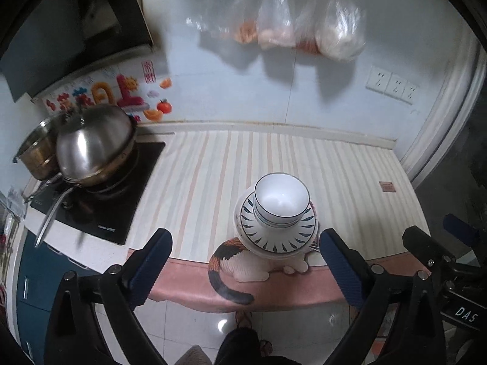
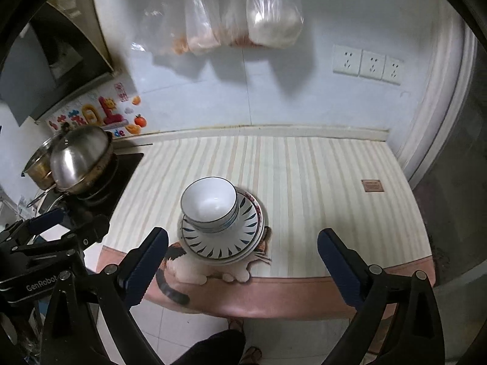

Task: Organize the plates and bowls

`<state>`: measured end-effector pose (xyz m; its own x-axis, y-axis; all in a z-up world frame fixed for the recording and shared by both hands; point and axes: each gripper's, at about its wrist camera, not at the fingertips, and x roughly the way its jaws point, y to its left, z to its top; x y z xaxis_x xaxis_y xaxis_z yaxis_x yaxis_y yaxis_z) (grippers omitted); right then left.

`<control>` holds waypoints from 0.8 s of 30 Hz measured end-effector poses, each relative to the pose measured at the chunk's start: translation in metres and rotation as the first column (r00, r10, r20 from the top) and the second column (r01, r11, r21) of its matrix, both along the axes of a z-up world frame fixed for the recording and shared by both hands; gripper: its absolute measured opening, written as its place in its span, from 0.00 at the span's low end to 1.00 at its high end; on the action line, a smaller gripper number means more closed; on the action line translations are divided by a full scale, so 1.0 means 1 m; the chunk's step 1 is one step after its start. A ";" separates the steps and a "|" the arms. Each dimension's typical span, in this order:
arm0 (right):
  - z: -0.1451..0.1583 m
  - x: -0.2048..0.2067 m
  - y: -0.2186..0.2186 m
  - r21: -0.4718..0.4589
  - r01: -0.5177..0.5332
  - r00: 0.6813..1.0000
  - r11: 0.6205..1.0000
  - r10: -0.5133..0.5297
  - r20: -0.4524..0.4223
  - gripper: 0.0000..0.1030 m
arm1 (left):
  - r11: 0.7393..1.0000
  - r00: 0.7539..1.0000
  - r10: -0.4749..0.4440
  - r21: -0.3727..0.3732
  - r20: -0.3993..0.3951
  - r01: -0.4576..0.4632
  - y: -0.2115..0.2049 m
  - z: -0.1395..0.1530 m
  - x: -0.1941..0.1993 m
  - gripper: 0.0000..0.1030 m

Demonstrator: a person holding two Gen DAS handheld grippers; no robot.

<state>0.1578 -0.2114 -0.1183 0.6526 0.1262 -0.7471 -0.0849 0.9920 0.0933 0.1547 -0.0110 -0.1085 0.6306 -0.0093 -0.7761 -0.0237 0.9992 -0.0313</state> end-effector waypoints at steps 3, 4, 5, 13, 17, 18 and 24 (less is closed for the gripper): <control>0.016 -0.030 -0.003 0.002 0.002 1.000 1.000 -0.002 0.026 0.98 | 1.000 0.999 0.007 0.013 0.039 -0.008 0.002 0.016 -0.024 0.96; 0.020 -0.039 -0.003 -0.001 0.005 0.999 1.000 -0.005 0.038 0.98 | 1.000 0.999 0.012 0.012 0.049 -0.013 0.003 0.020 -0.032 0.96; 0.023 -0.046 -0.004 -0.005 0.008 0.999 1.000 -0.008 0.048 0.99 | 1.000 0.998 0.013 0.013 0.058 -0.013 0.005 0.024 -0.039 0.96; 0.053 -0.118 -0.006 -0.022 0.046 0.991 0.999 -0.043 0.123 0.99 | 1.000 0.994 -0.016 0.015 0.106 0.014 0.010 0.044 -0.092 0.96; 0.063 -0.147 -0.001 -0.017 0.054 0.989 0.998 -0.051 0.140 0.99 | 0.999 0.992 -0.031 0.023 0.124 0.028 0.015 0.050 -0.111 0.96; 0.065 -0.152 0.000 -0.018 0.055 0.988 0.998 -0.052 0.146 0.99 | 0.999 0.991 -0.032 0.028 0.132 0.028 0.017 0.051 -0.117 0.96; 0.073 -0.180 0.008 -0.029 0.072 0.982 0.997 -0.065 0.175 0.99 | 0.999 0.990 -0.034 0.036 0.140 0.030 0.025 0.054 -0.137 0.96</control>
<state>-0.0220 -0.2037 -0.0453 0.7791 0.0523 -0.6247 -0.0286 0.9984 0.0478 0.0178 0.0137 -0.0549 0.7331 -0.0067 -0.6801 0.0105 0.9999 0.0015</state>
